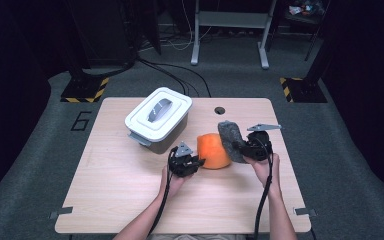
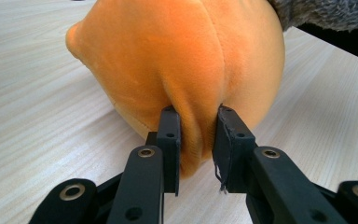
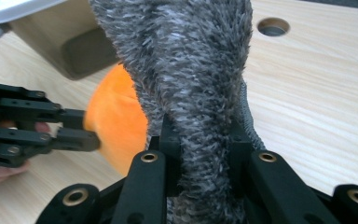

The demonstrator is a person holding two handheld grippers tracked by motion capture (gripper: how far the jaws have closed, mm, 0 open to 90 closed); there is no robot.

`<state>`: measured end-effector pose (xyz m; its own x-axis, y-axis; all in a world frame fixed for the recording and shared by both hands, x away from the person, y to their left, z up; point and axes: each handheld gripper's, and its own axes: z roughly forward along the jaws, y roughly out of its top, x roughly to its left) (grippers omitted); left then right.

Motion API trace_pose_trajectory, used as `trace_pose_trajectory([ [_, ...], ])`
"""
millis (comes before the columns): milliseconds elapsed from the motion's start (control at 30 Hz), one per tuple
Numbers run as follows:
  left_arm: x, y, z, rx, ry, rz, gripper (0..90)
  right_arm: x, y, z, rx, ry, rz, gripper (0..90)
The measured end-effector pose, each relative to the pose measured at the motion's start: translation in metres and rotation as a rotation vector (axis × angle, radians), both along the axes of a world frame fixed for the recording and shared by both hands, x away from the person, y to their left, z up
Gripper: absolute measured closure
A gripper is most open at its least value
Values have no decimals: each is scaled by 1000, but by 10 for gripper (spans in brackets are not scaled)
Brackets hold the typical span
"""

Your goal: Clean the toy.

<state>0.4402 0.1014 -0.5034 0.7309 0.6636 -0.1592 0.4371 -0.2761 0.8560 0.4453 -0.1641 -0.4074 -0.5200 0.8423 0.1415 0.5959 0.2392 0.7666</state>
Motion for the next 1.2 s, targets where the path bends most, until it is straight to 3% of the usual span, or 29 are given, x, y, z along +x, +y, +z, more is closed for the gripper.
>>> trace_pose_trajectory([
  [133, -1, -2, 1, 2, -7, -9, 729, 0, 13, 4, 29, -9, 39, 744],
  [267, -1, -3, 2, 24, -29, -26, 729, 0, 31, 7, 17, -18, 74, 744],
  [367, -1, -4, 2, 28, -35, -28, 729, 3, 44, 5, -22, -19, 82, 741],
  [467, -1, -4, 2, 20, -22, -23, 729, 8, 54, -4, -93, -22, 76, 741],
  [533, -1, -4, 1, 19, -22, -16, 729, 10, 59, -9, -125, -28, 53, 741],
  [867, -1, -4, 2, 28, -32, -21, 729, 11, 49, -14, -143, -28, 1, 741],
  [1200, 0, -4, 0, 16, -19, -24, 729, 14, 18, -23, -122, -14, -61, 740],
])
